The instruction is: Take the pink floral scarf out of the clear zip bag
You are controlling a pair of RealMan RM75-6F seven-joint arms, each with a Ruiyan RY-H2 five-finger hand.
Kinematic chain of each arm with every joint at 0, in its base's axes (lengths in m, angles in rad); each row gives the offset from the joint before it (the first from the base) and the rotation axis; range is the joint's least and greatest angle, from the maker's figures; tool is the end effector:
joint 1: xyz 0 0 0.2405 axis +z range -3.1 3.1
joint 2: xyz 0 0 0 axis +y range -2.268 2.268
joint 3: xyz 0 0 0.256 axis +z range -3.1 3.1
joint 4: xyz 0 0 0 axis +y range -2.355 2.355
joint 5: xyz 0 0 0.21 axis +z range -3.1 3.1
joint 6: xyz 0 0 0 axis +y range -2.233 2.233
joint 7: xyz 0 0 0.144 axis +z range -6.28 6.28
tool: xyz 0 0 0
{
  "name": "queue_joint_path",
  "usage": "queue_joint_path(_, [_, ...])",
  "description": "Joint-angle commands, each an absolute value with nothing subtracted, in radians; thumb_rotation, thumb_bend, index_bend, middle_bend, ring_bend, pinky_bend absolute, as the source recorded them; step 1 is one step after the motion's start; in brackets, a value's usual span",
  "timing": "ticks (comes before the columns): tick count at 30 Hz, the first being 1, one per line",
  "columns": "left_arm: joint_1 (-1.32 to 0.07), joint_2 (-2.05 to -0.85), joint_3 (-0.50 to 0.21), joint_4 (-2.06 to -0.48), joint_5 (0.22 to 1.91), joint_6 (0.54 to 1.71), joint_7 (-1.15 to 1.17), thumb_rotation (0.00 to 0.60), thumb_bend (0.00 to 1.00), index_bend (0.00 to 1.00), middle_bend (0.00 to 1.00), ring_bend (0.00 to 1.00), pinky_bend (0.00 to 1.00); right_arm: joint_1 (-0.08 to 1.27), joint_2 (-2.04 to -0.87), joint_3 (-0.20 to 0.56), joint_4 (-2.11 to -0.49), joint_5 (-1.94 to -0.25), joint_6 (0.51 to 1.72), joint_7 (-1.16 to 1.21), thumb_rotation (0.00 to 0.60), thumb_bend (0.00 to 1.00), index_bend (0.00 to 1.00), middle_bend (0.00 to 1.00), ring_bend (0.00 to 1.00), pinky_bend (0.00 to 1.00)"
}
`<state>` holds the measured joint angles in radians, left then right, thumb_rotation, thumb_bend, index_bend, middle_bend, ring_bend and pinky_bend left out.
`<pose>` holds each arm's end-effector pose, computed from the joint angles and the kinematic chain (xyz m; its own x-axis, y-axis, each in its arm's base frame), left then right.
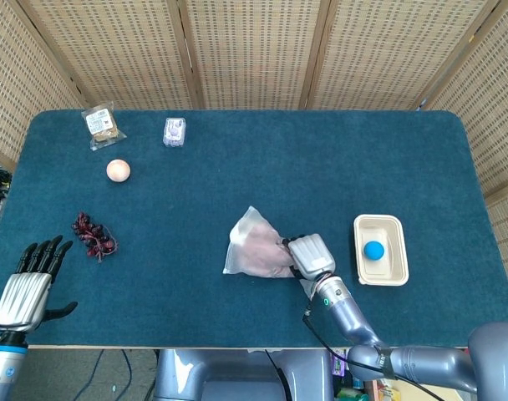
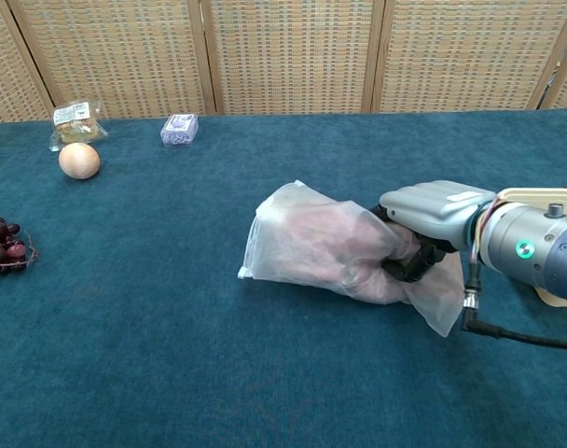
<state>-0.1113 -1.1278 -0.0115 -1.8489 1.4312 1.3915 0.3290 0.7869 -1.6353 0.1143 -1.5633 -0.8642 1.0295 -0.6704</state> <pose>-0.2711 0.1742 0.1225 0.4659 0.1500 0.8720 0.8834 -0.0231 -0.4680 -0.1370 -0.3153 -0.0518 0.5635 -0.3262 0.7589 -0.8166 -0.3588 0.4521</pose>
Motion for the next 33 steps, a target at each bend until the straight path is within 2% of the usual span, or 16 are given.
queue_joint_path(1, [-0.115,-1.130,-0.012,-1.848,1.427,1.386,0.329,0.600,0.13,0.00,0.00,0.00,0.00,0.764,-1.636,0.088,-1.536,-0.967,1.047,-0.598,0.600,0.96,0.52,0.61,0.51,0.58])
queue_joint_path(8, [-0.157,-1.127,-0.041,-1.842,1.402,1.338,0.325,0.600,0.13,0.00,0.00,0.00,0.00,0.741,-1.621,0.059,-1.486,-1.199,1.082,-0.425,0.600,0.96,0.54,0.64,0.54,0.58])
queue_joint_path(12, [-0.210,-1.109,-0.088,-1.851,1.370,1.293,0.329,0.600,0.13,0.00,0.00,0.00,0.00,0.740,-1.623,0.043,-1.425,-1.360,1.126,-0.299,0.600,0.97,0.54,0.64,0.54,0.58])
queue_joint_path(19, [-0.325,-1.072,-0.176,-1.935,1.300,1.202,0.416,0.600,0.13,0.01,0.00,0.00,0.00,0.771,-1.644,0.064,-1.350,-1.489,1.163,-0.220,0.600,0.98,0.54,0.64,0.54,0.58])
queue_joint_path(25, [-0.471,-1.108,-0.253,-1.959,1.167,1.067,0.463,0.600,0.13,0.24,0.00,0.00,0.00,0.802,-1.691,0.100,-1.274,-1.528,1.170,-0.210,0.600,0.98,0.54,0.64,0.54,0.58])
queue_joint_path(26, [-0.530,-1.154,-0.271,-1.933,1.145,1.015,0.471,0.600,0.13,0.27,0.00,0.00,0.00,0.812,-1.710,0.117,-1.262,-1.514,1.154,-0.206,0.600,0.98,0.54,0.64,0.54,0.58])
queue_joint_path(28, [-0.565,-1.194,-0.277,-1.902,1.111,1.008,0.494,0.600,0.13,0.32,0.00,0.00,0.00,0.817,-1.723,0.128,-1.257,-1.504,1.145,-0.204,0.600,0.99,0.54,0.64,0.54,0.58])
queue_joint_path(33, [-0.616,-1.284,-0.275,-1.853,1.081,1.019,0.514,0.600,0.13,0.38,0.00,0.00,0.00,0.821,-1.733,0.150,-1.270,-1.491,1.139,-0.216,0.600,1.00,0.54,0.64,0.54,0.58])
